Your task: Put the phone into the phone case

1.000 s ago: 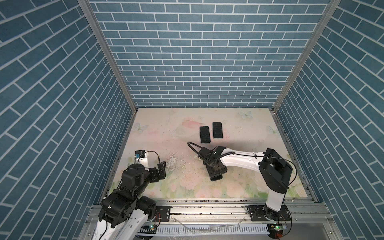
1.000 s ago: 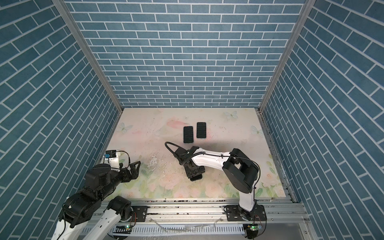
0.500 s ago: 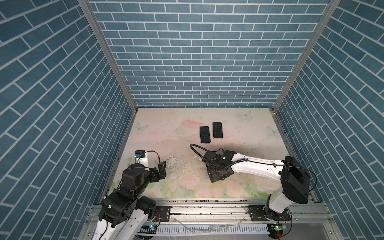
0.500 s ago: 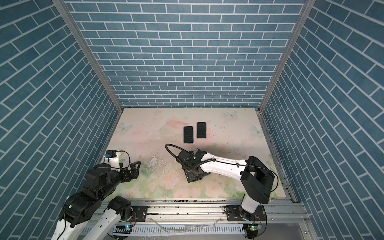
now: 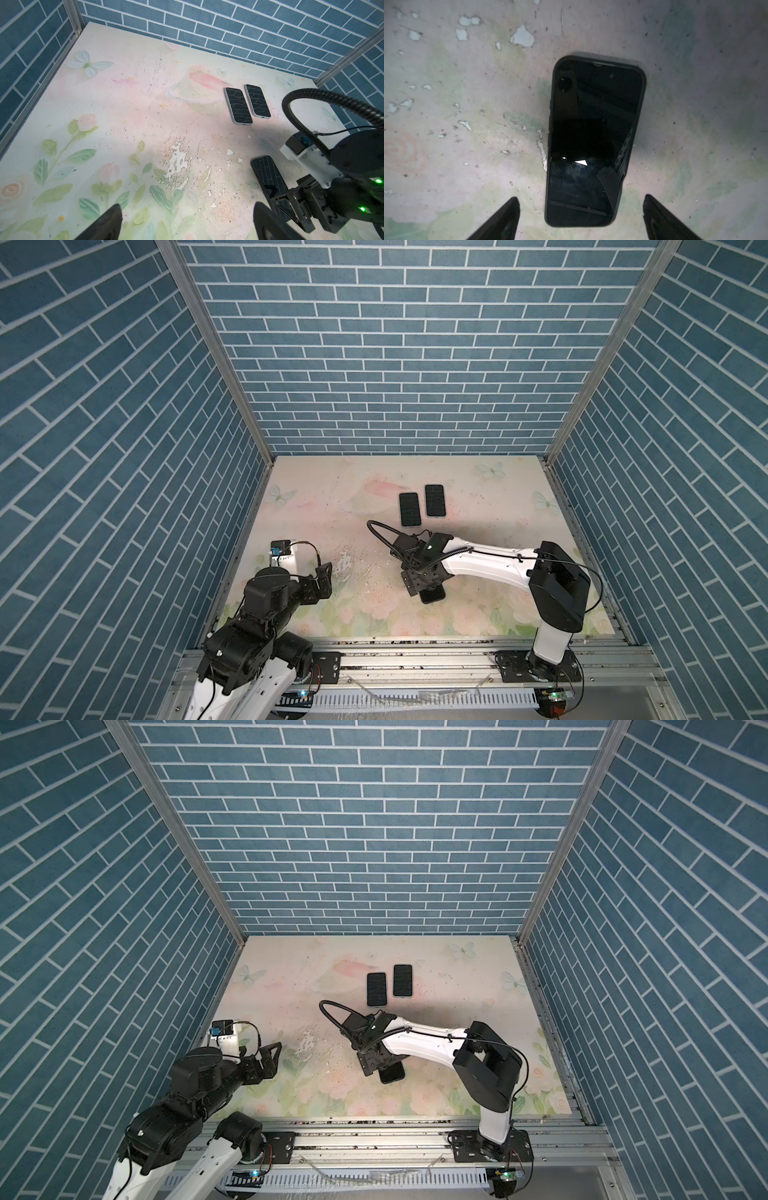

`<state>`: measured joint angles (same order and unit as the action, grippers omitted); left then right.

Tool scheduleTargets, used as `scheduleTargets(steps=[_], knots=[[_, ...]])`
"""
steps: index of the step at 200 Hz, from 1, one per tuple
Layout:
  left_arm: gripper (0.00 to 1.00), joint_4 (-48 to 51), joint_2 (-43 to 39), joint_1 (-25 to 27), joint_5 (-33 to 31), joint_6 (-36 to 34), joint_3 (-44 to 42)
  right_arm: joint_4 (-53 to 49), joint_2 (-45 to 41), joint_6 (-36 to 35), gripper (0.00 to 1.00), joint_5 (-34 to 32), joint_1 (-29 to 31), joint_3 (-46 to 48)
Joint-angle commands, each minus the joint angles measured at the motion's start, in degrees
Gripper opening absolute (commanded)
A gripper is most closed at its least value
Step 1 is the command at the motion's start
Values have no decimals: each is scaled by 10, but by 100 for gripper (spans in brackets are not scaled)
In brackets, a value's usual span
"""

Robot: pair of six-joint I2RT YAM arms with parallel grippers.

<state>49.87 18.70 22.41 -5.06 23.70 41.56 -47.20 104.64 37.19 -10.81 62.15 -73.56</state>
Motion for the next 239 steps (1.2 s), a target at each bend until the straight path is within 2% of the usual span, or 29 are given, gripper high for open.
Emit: scheduleTargets(steps=[1,59,133,167,239], knots=[[100,10,-1,1,1,-1,6,0,14,-5,93,17,-7,0],[100,9,1,2,4,-1,5,31,13,10,92,56,-43,43],[99,9,4,1,7,-1,5,71,14,6,93,105,-42,63],[100,9,4,1,8,-1,4,49,33,18,93,86,-41,50],[100,8,9,2,7,-1,4,25,48,45,79,45,-40,40]])
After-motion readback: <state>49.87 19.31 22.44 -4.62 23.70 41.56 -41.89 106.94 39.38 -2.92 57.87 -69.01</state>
